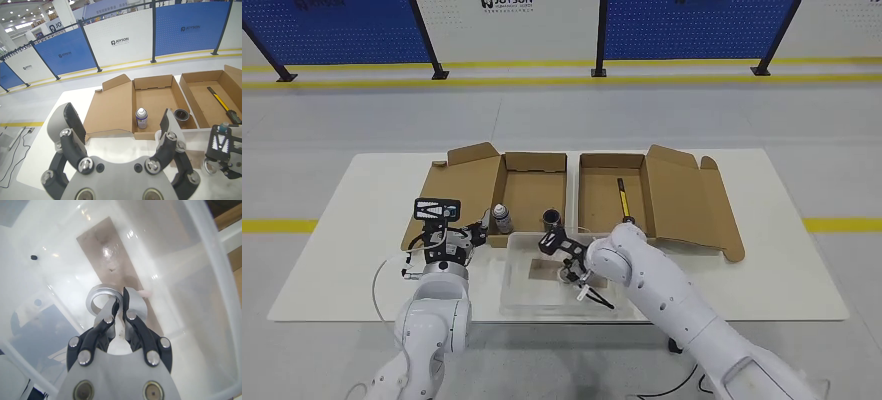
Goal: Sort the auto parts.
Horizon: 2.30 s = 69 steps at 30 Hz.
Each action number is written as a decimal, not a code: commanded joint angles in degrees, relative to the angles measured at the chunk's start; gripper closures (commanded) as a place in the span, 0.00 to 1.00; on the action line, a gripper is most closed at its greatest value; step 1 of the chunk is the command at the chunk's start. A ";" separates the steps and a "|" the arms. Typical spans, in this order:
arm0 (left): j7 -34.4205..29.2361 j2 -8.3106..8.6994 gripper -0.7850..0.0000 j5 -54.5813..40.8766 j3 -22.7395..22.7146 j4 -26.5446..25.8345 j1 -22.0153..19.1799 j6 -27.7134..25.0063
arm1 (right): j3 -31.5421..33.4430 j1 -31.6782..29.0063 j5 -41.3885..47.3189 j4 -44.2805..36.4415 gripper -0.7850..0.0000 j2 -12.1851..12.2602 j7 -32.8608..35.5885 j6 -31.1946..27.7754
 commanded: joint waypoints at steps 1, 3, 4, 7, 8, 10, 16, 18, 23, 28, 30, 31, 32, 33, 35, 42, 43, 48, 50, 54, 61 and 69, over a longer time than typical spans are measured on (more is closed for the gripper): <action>0.00 0.00 0.00 0.00 0.00 0.00 0.00 0.00 | 1.68 -1.48 0.12 -2.93 1.00 0.69 -0.23 0.36; 0.00 0.00 0.00 0.00 0.00 0.00 0.00 0.00 | 3.79 -3.28 1.05 -5.88 1.00 1.40 -0.79 0.98; 0.00 0.00 0.00 0.00 0.00 0.00 0.00 0.00 | 4.86 -4.22 1.32 -7.45 1.00 1.77 -1.00 1.19; 0.00 0.00 0.00 0.00 0.00 0.00 0.00 0.00 | 8.57 -7.52 3.07 -12.24 1.00 2.91 -2.21 1.76; 0.00 0.00 0.00 0.00 0.00 0.00 0.00 0.00 | 10.01 -8.83 4.19 -13.82 1.00 3.28 -2.89 1.87; 0.00 0.00 0.00 0.00 0.00 0.00 0.00 0.00 | 12.91 -11.59 6.99 -16.89 1.00 3.98 -4.56 1.46; 0.00 0.00 0.00 0.00 0.00 0.00 0.00 0.00 | 20.12 -19.67 24.04 -21.35 1.00 5.22 -9.69 -2.67; 0.00 0.00 0.00 0.00 0.00 0.00 0.00 0.00 | 21.17 -21.20 28.15 -21.32 1.00 5.43 -10.58 -4.00; 0.00 0.00 0.00 0.00 0.00 0.00 0.00 0.00 | 22.02 -23.02 36.94 -19.35 1.00 5.64 -12.05 -6.98; 0.00 0.00 0.00 0.00 0.00 0.00 0.00 0.00 | 21.77 -22.68 39.48 -17.68 1.00 5.82 -12.60 -8.00; 0.00 0.00 0.00 0.00 0.00 0.00 0.00 0.00 | 21.59 -22.57 39.58 -17.53 1.00 5.91 -12.87 -7.98; 0.00 0.00 0.00 0.00 0.00 0.00 0.00 0.00 | 21.52 -22.52 39.42 -17.48 1.00 5.96 -13.01 -7.86; 0.00 0.00 0.00 0.00 0.00 0.00 0.00 0.00 | 21.42 -22.49 39.39 -17.49 1.00 6.01 -13.13 -7.80; 0.00 0.00 0.00 0.00 0.00 0.00 0.00 0.00 | 21.36 -22.43 39.23 -17.51 1.00 6.06 -13.29 -7.74; 0.00 0.00 0.00 0.00 0.00 0.00 0.00 0.00 | 21.21 -22.39 38.65 -17.62 1.00 6.18 -13.65 -7.53; 0.00 0.00 0.00 0.00 0.00 0.00 0.00 0.00 | 20.90 -22.32 37.44 -18.32 1.00 6.56 -14.82 -6.63; 0.00 0.00 0.00 0.00 0.00 0.00 0.00 0.00 | 20.91 -22.34 37.25 -18.45 1.00 6.63 -15.04 -6.52; 0.00 0.00 0.00 0.00 0.00 0.00 0.00 0.00 | 22.44 -22.06 27.98 -22.12 1.00 7.36 -18.96 -5.31; 0.00 0.00 0.00 0.00 0.00 0.00 0.00 0.00 | 23.40 -22.28 23.02 -25.13 1.00 7.75 -20.01 -3.06; 0.00 0.00 0.00 0.00 0.00 0.00 0.00 0.00 | 26.22 -21.94 14.40 -29.34 1.00 8.59 -20.25 1.30; 0.00 0.00 0.00 0.00 0.00 0.00 0.00 0.00 | 30.49 -19.26 -2.29 -31.99 1.00 9.82 -20.01 8.42; 0.00 0.00 0.00 0.00 0.00 0.00 0.00 0.00 | 27.94 -14.36 -17.16 -24.92 1.00 9.87 -19.75 13.77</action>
